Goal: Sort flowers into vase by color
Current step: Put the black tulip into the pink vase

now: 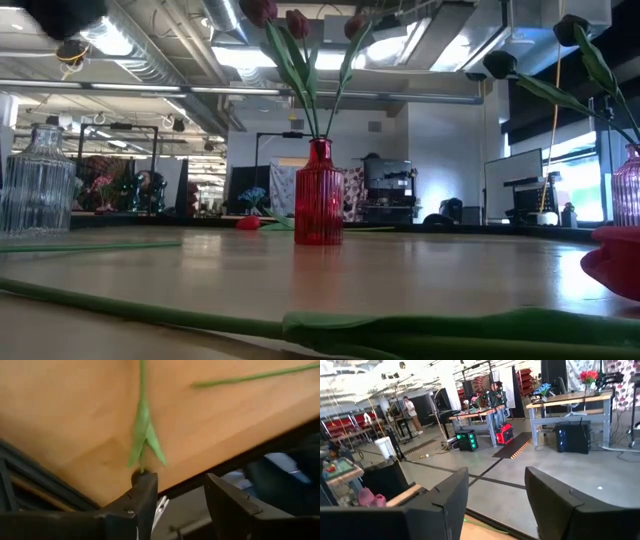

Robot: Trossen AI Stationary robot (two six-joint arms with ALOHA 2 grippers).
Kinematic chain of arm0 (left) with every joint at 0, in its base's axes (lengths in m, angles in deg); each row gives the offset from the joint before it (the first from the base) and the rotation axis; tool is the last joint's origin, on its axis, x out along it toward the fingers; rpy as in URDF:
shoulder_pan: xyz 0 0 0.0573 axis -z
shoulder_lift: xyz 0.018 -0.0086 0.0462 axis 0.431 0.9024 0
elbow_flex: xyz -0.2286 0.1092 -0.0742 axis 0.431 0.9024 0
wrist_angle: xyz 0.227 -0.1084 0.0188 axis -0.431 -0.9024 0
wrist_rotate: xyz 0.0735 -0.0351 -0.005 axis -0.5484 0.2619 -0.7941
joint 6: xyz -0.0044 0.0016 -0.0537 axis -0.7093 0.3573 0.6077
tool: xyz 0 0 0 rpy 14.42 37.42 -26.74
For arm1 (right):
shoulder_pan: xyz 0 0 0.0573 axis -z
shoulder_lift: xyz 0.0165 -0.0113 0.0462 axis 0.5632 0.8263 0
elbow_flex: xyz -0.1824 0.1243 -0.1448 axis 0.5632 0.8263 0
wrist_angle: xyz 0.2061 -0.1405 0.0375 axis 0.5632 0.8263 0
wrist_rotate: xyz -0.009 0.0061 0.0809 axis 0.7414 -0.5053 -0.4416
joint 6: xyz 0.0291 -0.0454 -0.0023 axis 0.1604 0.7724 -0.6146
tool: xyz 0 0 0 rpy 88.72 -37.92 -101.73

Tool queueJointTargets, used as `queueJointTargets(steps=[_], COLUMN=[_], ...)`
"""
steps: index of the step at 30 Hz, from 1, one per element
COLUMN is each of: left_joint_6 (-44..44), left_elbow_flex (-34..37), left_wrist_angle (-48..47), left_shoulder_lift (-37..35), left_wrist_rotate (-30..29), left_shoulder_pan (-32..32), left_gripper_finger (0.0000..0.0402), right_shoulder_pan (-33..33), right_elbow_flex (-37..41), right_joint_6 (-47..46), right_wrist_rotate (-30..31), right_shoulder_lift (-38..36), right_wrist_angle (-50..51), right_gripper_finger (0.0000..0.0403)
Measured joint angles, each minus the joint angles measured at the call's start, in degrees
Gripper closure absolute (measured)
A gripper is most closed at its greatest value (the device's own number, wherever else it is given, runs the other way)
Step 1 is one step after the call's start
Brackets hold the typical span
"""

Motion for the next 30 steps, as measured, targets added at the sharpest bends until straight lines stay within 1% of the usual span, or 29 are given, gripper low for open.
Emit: queueJointTargets(steps=[2,4,8,11,15,20,23,25,28,30], left_joint_6=[0.13,-1.12,-3.74,-4.5,-4.43,-9.56,-11.9,-12.7,-13.48,-14.84], left_elbow_flex=[0.44,0.44,0.44,0.42,0.44,0.44,0.84,1.85,2.95,2.98], left_wrist_angle=[0.88,1.16,2.23,4.31,4.5,4.38,4.49,4.84,4.99,3.53], left_shoulder_lift=[2.99,5.89,11.65,14.9,18.96,23.31,25.08,25.54,25.42,25.07], left_wrist_rotate=[2.27,4.12,10.2,11.13,11.94,13.16,13.28,13.91,14.03,12.42], left_shoulder_pan=[0.66,1.63,4.17,5.62,6.48,6.75,6.74,6.81,7.4,8.32], left_gripper_finger=[0.0246,0.0248,0.0249,0.0249,0.025,0.0259,0.0277,0.0296,0.0339,0.0375], right_shoulder_pan=[0.0,0.0,0.0,0.0,0.0,0.0,0.0,0.0,0.0,0.0], right_elbow_flex=[-0.01,0.0,0.0,0.0,0.0,0.0,0.0,0.0,0.02,0.02], right_joint_6=[0.34,-1.23,-1.22,-1.06,1.28,1.16,0.13,-0.16,-0.18,-0.2], right_wrist_rotate=[0.14,0.48,0.03,-1.45,-2.53,-5.0,-5.42,-5.46,-5.51,-6.14], right_shoulder_lift=[0.0,-0.02,-0.02,-0.02,-0.02,-0.02,-0.02,0.23,0.78,0.97], right_wrist_angle=[0.08,0.29,0.59,1.65,2.17,2.16,2.16,2.07,1.36,0.64], right_gripper_finger=[0.0207,0.0207,0.0207,0.0207,0.0207,0.0207,0.0207,0.0207,0.0207,0.0207])
